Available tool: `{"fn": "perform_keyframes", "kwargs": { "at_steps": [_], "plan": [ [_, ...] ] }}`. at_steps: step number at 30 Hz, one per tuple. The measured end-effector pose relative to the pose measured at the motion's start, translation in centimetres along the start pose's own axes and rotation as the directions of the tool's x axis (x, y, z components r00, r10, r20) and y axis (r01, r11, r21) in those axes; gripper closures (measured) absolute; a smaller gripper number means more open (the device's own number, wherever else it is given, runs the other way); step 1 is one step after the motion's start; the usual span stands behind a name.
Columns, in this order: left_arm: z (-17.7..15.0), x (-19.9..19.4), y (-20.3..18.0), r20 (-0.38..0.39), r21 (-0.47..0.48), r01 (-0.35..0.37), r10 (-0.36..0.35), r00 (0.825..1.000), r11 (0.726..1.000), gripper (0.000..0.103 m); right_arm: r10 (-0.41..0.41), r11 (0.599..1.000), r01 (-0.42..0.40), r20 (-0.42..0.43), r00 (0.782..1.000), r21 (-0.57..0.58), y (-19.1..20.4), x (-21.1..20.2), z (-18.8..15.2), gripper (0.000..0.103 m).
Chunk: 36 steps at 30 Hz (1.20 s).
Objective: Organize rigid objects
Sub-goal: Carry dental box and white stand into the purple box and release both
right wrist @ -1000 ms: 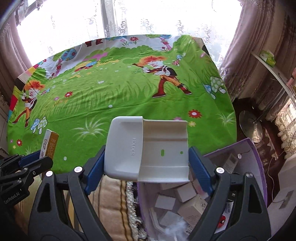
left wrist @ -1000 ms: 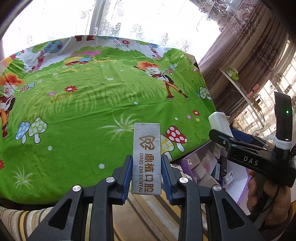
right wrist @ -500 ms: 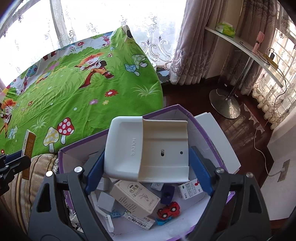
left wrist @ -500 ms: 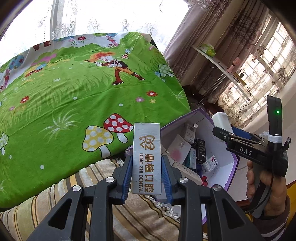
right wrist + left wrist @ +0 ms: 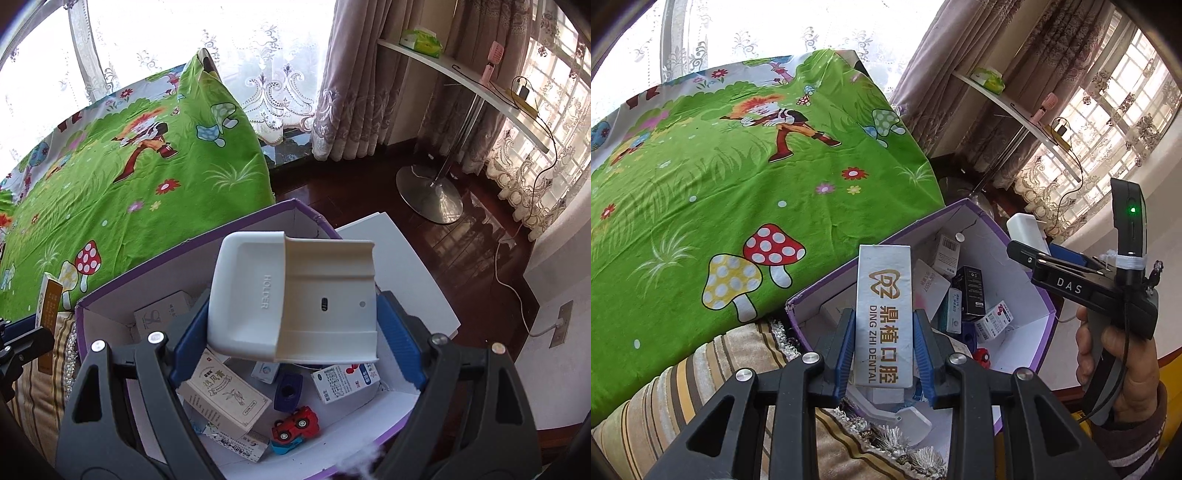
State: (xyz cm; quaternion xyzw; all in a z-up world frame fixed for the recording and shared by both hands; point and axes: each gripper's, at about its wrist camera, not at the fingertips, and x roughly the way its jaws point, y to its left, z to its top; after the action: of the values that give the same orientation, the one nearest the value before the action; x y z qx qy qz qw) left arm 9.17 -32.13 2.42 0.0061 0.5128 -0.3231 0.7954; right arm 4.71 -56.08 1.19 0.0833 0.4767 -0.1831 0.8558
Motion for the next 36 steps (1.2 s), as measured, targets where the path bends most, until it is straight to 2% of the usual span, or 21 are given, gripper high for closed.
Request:
{"fn": "perform_keyframes", "kwargs": {
  "at_steps": [8,11,17,25,36],
  "plan": [
    [0.1,0.7,-0.8,-0.017,0.019,0.015,-0.015,1.0,1.0,0.07,-0.011,1.0,0.011,-0.023,1.0,-0.009,-0.7,1.1,0.0,0.016],
    [0.0,0.9,-1.0,-0.023,0.022,0.014,-0.014,1.0,1.0,0.065,-0.011,1.0,0.011,-0.034,0.999,-0.005,-1.0,1.5,0.0,0.016],
    [0.1,0.8,-0.8,-0.02,0.013,0.025,-0.025,0.999,1.0,0.063,0.025,1.0,-0.026,-0.091,0.996,-0.002,-1.0,2.1,-0.6,0.015],
    [-0.1,0.5,-0.6,-0.018,0.011,0.037,-0.037,0.999,0.999,0.063,-0.045,0.999,0.044,-0.051,0.998,-0.028,-0.5,1.5,-0.5,0.015],
    [-0.5,0.4,-0.8,-0.025,0.018,0.045,-0.044,0.999,0.999,0.063,-0.067,0.996,0.064,-0.038,0.997,-0.057,0.6,0.1,-1.3,0.015]
  ]
}}
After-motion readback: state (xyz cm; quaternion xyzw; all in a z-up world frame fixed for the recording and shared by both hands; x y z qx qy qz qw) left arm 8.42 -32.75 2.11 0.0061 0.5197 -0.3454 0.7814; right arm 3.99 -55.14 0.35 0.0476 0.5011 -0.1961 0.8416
